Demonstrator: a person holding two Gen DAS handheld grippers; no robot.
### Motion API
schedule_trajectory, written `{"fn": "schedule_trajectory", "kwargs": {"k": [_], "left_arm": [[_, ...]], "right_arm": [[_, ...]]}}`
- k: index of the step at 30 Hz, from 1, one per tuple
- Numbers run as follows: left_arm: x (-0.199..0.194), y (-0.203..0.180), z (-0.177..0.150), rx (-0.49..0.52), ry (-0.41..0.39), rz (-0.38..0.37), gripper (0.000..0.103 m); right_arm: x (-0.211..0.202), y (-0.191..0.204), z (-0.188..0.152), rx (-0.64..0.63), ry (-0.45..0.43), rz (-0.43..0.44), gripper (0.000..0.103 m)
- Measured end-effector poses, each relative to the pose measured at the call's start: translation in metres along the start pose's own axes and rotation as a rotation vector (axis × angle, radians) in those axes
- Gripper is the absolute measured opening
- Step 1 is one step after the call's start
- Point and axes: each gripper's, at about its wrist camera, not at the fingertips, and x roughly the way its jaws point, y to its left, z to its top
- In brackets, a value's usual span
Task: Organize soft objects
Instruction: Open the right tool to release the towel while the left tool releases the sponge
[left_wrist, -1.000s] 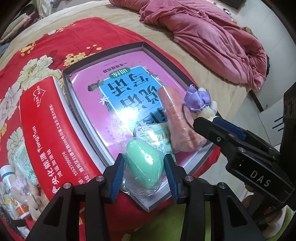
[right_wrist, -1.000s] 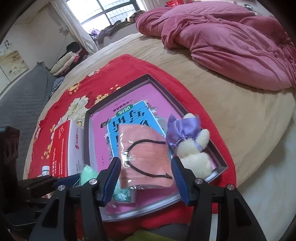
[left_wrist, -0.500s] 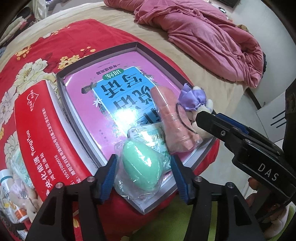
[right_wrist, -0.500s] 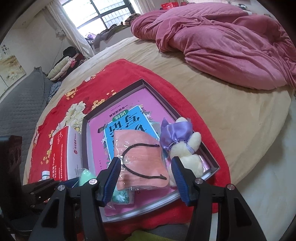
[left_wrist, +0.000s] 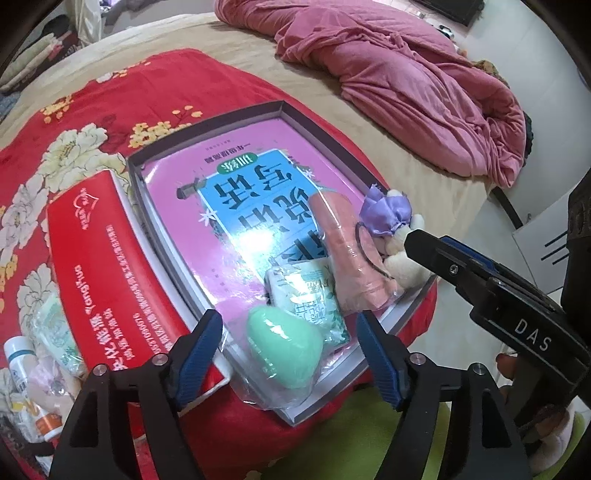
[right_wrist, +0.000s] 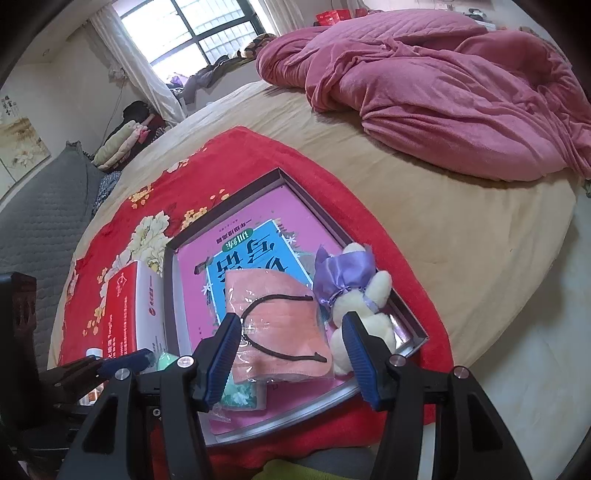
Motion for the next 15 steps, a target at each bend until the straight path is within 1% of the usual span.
{"fn": "schedule_trajectory", "kwargs": {"k": [3, 5, 10, 15], "left_arm": [[-0.005, 0.001, -0.001, 0.001, -0.015, 0.005, 0.076], [-0.007, 0.001, -0.002, 0.001, -0.022, 0.007, 0.076], [-0.018, 0.001, -0.004, 0.013, -0.054, 0.028, 0.077], [-0.033, 0.005, -0.006, -0.003, -0.091, 0.027, 0.078]], "right_arm": [[-0.003, 0.001, 0.001, -0.003, -0.005, -0.005, 0.058], [-0.004, 0.002, 0.002, -0.006, -0.009, -0.01, 0.063], [-0.007, 0.003, 0.004, -0.01, -0.014, -0.024, 0.064], [-0.013, 0.002, 0.005, -0.008, -0.028, -0.04, 0.067]]}}
